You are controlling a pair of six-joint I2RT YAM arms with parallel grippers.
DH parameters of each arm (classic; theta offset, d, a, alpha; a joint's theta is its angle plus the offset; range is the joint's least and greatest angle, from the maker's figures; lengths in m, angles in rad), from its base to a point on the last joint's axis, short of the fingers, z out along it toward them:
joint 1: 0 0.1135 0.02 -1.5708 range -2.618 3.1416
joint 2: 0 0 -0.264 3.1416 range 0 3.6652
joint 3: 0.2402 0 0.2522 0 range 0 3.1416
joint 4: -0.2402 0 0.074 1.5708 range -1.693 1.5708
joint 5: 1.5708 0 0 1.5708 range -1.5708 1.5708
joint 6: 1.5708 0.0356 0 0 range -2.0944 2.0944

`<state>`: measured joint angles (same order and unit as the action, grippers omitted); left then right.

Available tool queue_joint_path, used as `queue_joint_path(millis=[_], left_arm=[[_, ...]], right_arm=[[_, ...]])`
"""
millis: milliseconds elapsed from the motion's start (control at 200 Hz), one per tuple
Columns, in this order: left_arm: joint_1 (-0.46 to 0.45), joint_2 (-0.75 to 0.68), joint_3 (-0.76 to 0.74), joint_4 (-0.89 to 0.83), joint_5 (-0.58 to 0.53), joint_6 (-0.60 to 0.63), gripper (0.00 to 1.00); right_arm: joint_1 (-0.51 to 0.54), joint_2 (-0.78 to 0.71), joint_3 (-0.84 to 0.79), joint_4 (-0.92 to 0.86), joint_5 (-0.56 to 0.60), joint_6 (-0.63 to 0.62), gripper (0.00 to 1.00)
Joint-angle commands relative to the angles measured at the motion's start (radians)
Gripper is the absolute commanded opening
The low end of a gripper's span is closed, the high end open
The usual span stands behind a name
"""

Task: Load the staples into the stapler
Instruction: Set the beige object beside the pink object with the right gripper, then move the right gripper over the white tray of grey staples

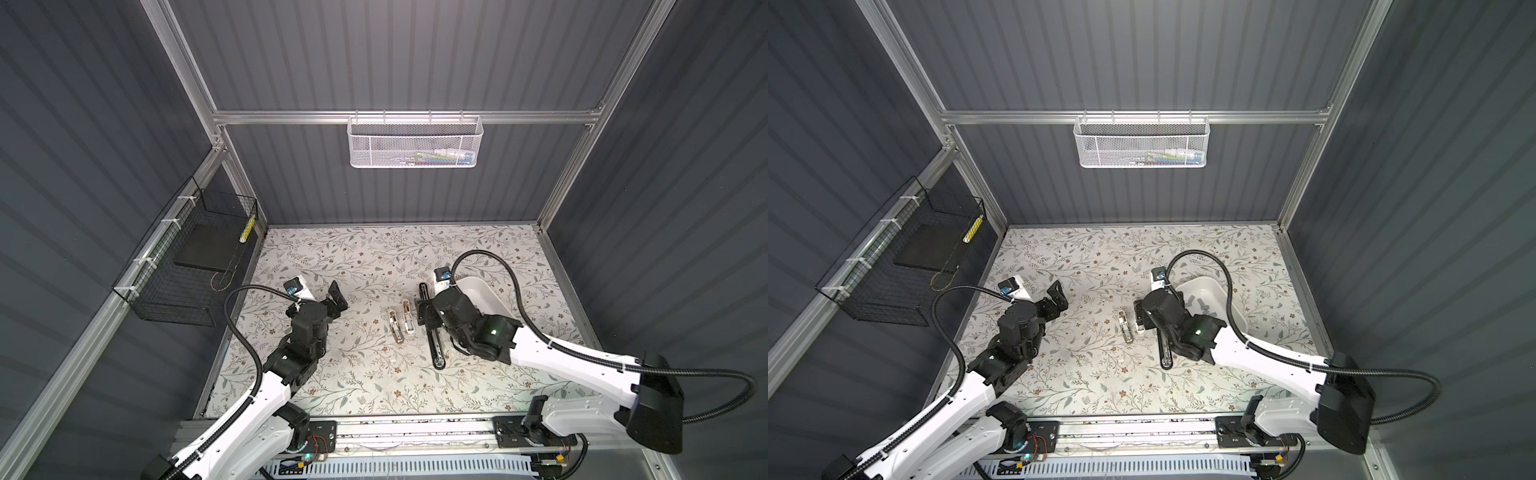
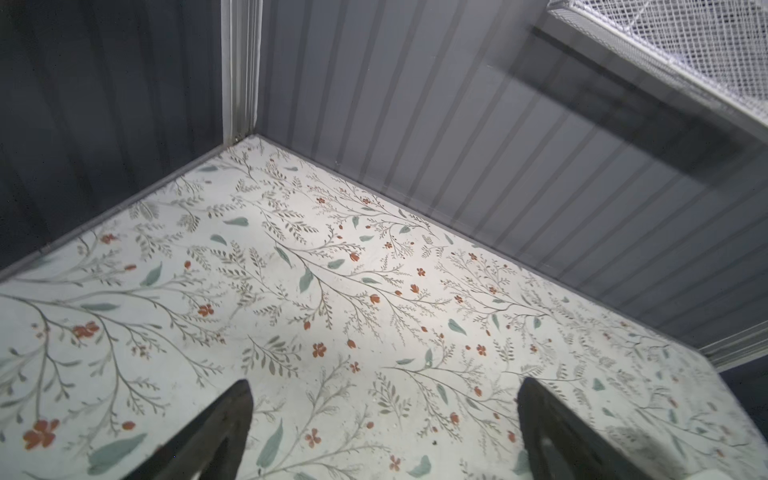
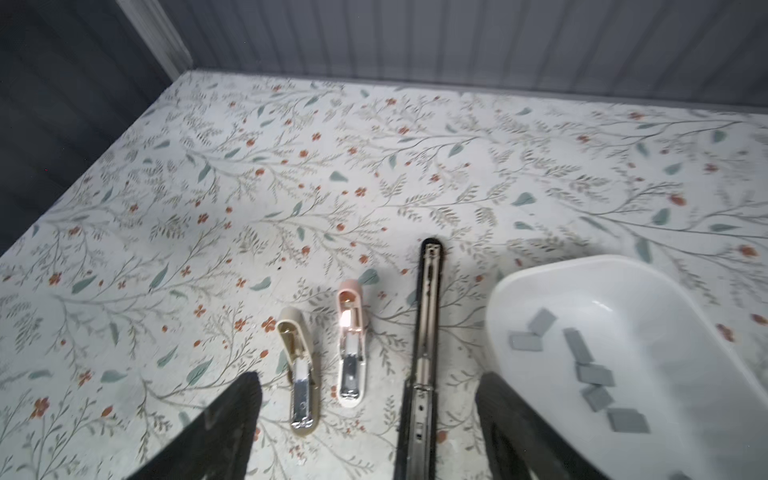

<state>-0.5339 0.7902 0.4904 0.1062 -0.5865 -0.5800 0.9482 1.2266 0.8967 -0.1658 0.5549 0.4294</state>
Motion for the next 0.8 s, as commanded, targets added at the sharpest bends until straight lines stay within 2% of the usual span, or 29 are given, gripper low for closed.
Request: queue_joint_path(millis=[0, 60, 145, 245, 355, 420, 490, 560, 670, 790], left_arm=[[0.002, 0.021, -0.027, 0.147, 0.215, 0.088, 0.99], [0.003, 0.073, 0.001, 0.141, 0.29, 0.24, 0.99], [0.002, 0.162, 0.075, 0.006, 0.251, 0.335, 0.99], [0.002, 0.249, 0.124, -0.073, 0.268, 0.45, 0.99], [0.002, 0.277, 0.07, 0.001, 0.252, 0.472, 0.99], [0.002, 0.281, 0.035, 0.079, 0.249, 0.476, 0.99], [0.002, 0.289, 0.059, 0.066, 0.258, 0.472, 0.99], [0.003, 0.299, 0.098, 0.023, 0.281, 0.468, 0.99], [0.002, 0.318, 0.105, 0.05, 0.309, 0.487, 0.99], [0.002, 0.344, 0.113, 0.062, 0.273, 0.508, 0.99]], right_arm=[[-0.04, -0.048, -0.015, -0.027, 0.141, -0.027, 0.77], [-0.062, -0.072, -0.009, -0.089, 0.123, 0.013, 0.73], [-0.091, -0.101, 0.032, -0.297, 0.049, 0.163, 0.7], [-0.092, -0.189, 0.007, -0.399, 0.012, 0.264, 0.67], [-0.104, -0.26, -0.108, -0.309, 0.053, 0.314, 0.59], [-0.152, -0.245, -0.143, -0.27, 0.061, 0.334, 0.49], [-0.244, -0.183, -0.14, -0.247, -0.012, 0.304, 0.39], [-0.318, -0.121, -0.117, -0.293, -0.062, 0.304, 0.25], [-0.348, -0.067, -0.151, -0.31, -0.049, 0.319, 0.18], [-0.375, -0.029, -0.205, -0.28, -0.116, 0.327, 0.14]])
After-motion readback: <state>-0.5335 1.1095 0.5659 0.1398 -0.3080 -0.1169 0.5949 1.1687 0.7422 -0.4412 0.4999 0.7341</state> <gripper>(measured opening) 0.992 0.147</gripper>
